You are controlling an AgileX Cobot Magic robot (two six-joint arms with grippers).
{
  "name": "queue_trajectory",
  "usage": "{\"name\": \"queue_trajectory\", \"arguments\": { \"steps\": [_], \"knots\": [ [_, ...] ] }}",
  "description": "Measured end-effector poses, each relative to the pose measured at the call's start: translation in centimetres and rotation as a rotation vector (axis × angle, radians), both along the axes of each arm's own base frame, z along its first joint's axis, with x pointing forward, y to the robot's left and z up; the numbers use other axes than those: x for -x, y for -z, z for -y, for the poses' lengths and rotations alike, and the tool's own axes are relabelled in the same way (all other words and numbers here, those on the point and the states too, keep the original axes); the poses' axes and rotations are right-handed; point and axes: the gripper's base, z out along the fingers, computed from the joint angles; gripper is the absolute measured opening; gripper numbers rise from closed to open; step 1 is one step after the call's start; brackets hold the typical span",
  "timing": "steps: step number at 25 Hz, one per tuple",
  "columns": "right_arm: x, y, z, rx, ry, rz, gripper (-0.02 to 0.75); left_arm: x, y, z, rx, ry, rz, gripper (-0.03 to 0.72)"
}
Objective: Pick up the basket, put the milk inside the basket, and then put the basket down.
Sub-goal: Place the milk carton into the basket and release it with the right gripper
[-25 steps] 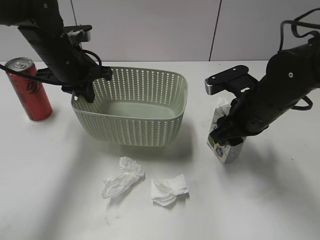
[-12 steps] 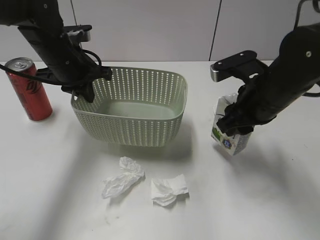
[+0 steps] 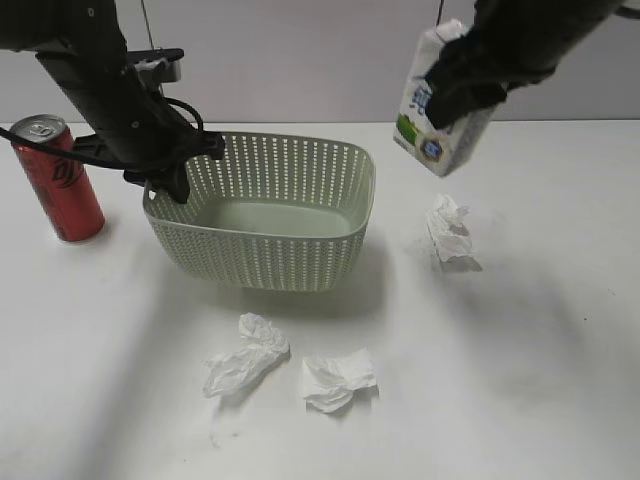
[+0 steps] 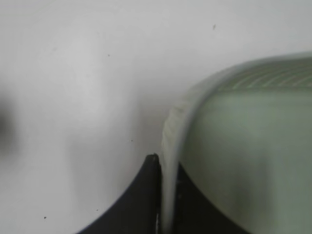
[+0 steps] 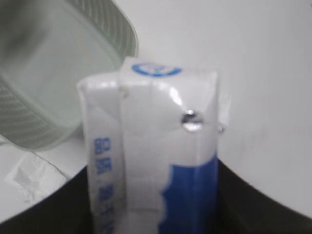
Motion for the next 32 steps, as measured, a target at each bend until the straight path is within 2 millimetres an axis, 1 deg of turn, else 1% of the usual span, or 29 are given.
{"name": "queue_trajectory", "arguments": {
  "steps": [2,3,5,7,10,12,13,15,17,19,21,22,24,26,27,28,30,32],
  "knots": [
    [-0.8,-1.4,-1.6,-0.019,-0.041,0.025,0.321,0.0,0.0,0.0,0.0,0.0,0.0,0.0],
    [-1.1,-1.7,-2.4,-0.015,-0.068,0.028,0.321,0.0,0.0,0.0,0.0,0.0,0.0,0.0],
    [-1.9,-1.8,-4.7,-0.019,-0.118,0.035,0.321,0.0,0.0,0.0,0.0,0.0,0.001,0.0],
    [-2.7,-1.0,-7.0,-0.018,-0.159,0.03,0.321,0.0,0.0,0.0,0.001,0.0,0.002,0.0],
    [-3.6,1.2,-10.1,0.004,-0.226,0.01,0.321,0.0,0.0,0.0,0.001,0.0,0.002,0.0],
    [-4.4,3.4,-11.7,0.028,-0.259,-0.014,0.321,0.0,0.0,0.0,0.002,-0.001,0.003,0.0],
    [-4.7,4.4,-12.1,0.041,-0.268,-0.025,0.321,0.0,0.0,0.0,0.002,-0.001,0.003,0.0],
    [-5.4,7.2,-12.8,0.073,-0.274,-0.066,0.321,0.0,0.0,0.0,0.006,-0.003,0.002,0.0],
    [-5.8,9.4,-13.0,0.108,-0.278,-0.096,0.321,0.0,0.0,0.1,0.009,-0.005,0.003,0.0],
    [-6.1,11.1,-13.2,0.132,-0.281,-0.119,0.328,-0.1,0.0,0.1,0.012,-0.006,0.007,0.0],
    [-6.3,11.7,-13.3,0.134,-0.28,-0.115,0.365,-0.1,0.0,0.1,0.007,-0.003,0.011,0.0],
    [-6.4,11.5,-13.3,0.127,-0.279,-0.103,0.39,-0.1,0.0,0.0,0.003,-0.002,0.011,0.0],
    [-6.7,11.1,-13.5,0.116,-0.277,-0.083,0.465,-0.1,0.0,0.0,0.0,0.002,0.01,0.0],
    [-6.7,10.0,-13.6,0.104,-0.279,-0.062,0.549,-0.1,0.0,0.0,0.002,0.001,0.012,0.0],
    [-6.7,9.0,-13.6,0.099,-0.281,-0.054,0.592,-0.1,0.0,0.0,0.003,0.0,0.013,0.0],
    [-6.6,7.8,-13.5,0.095,-0.283,-0.038,0.615,-0.1,0.0,0.0,0.003,-0.001,0.014,0.0],
    [-6.5,4.6,-12.8,0.091,-0.281,0.014,0.631,-0.1,0.0,0.0,0.004,-0.001,0.015,0.0],
    [-5.8,1.0,-11.4,0.073,-0.258,0.052,0.638,-0.1,0.0,0.1,0.008,-0.003,0.013,0.0]
  ]
}}
